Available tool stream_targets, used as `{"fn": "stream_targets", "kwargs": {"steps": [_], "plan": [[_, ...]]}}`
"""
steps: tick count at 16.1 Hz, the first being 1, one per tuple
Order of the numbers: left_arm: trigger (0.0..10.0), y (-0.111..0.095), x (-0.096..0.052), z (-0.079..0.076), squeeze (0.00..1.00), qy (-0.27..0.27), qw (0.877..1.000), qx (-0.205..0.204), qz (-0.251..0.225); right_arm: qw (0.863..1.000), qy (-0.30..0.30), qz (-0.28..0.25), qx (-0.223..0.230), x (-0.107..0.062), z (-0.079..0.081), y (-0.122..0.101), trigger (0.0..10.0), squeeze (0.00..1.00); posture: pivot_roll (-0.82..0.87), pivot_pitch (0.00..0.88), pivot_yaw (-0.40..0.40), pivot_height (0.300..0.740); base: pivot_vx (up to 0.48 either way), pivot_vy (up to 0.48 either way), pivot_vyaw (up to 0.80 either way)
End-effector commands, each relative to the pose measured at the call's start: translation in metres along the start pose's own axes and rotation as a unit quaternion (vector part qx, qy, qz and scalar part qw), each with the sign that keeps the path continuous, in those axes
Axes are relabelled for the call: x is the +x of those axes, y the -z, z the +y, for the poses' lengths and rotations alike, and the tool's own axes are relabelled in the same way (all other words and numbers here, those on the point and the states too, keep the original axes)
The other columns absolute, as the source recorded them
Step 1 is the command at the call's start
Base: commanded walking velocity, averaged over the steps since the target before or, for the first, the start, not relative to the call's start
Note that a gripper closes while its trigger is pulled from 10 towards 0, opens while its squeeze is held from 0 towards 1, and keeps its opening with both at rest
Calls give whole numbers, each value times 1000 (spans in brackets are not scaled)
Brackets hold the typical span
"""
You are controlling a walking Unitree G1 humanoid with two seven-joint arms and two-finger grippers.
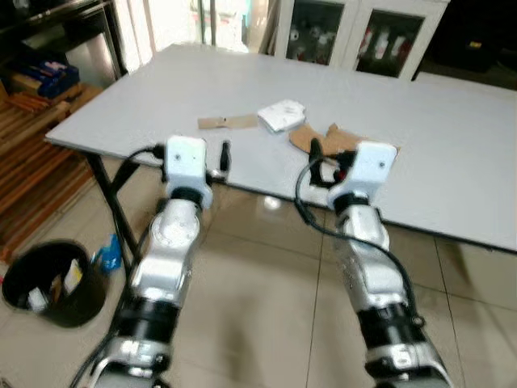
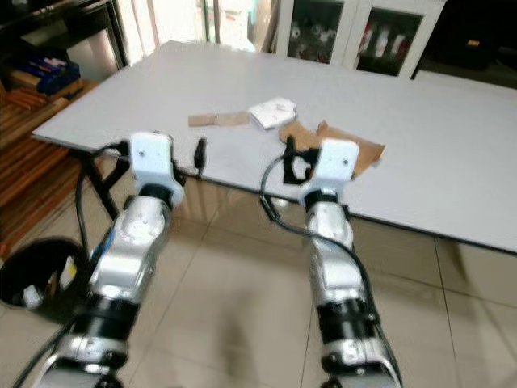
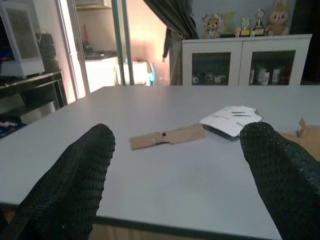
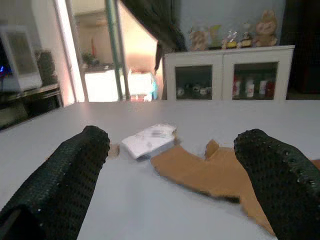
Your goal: Picking trash to rubbish bin
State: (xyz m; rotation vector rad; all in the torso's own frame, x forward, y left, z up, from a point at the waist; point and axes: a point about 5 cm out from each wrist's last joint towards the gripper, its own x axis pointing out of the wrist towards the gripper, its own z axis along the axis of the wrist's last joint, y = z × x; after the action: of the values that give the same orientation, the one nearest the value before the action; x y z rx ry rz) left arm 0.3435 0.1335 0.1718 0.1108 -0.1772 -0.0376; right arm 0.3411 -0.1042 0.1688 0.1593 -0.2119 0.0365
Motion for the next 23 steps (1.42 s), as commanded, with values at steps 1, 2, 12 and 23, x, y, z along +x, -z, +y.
{"fn": "stream_targets", "kwargs": {"steps": [1, 2, 12, 23], "plan": [[10000, -4, 3, -10, 0, 17, 1000, -3, -4, 1000, 19, 6, 0, 0, -12, 1, 10000, 0, -11, 51, -60, 740, 289, 0, 0], [10000, -4, 3, -9, 0, 16, 1000, -2, -4, 1000, 19, 6, -2, 1, -12, 1, 10000, 0, -9, 50, -60, 740, 292, 0, 0], [10000, -6, 5, -5, 0, 11, 1000, 1, -7, 1000, 8, 9, -1, 3, -8, 1, 10000, 0, 2, 49, -66, 740, 291, 0, 0], [10000, -3, 4, -6, 0, 12, 1000, 2, -2, 1000, 2, 0, 15, 2, -8, 0, 10000, 0, 0, 51, -66, 740, 298, 0, 145]]}}
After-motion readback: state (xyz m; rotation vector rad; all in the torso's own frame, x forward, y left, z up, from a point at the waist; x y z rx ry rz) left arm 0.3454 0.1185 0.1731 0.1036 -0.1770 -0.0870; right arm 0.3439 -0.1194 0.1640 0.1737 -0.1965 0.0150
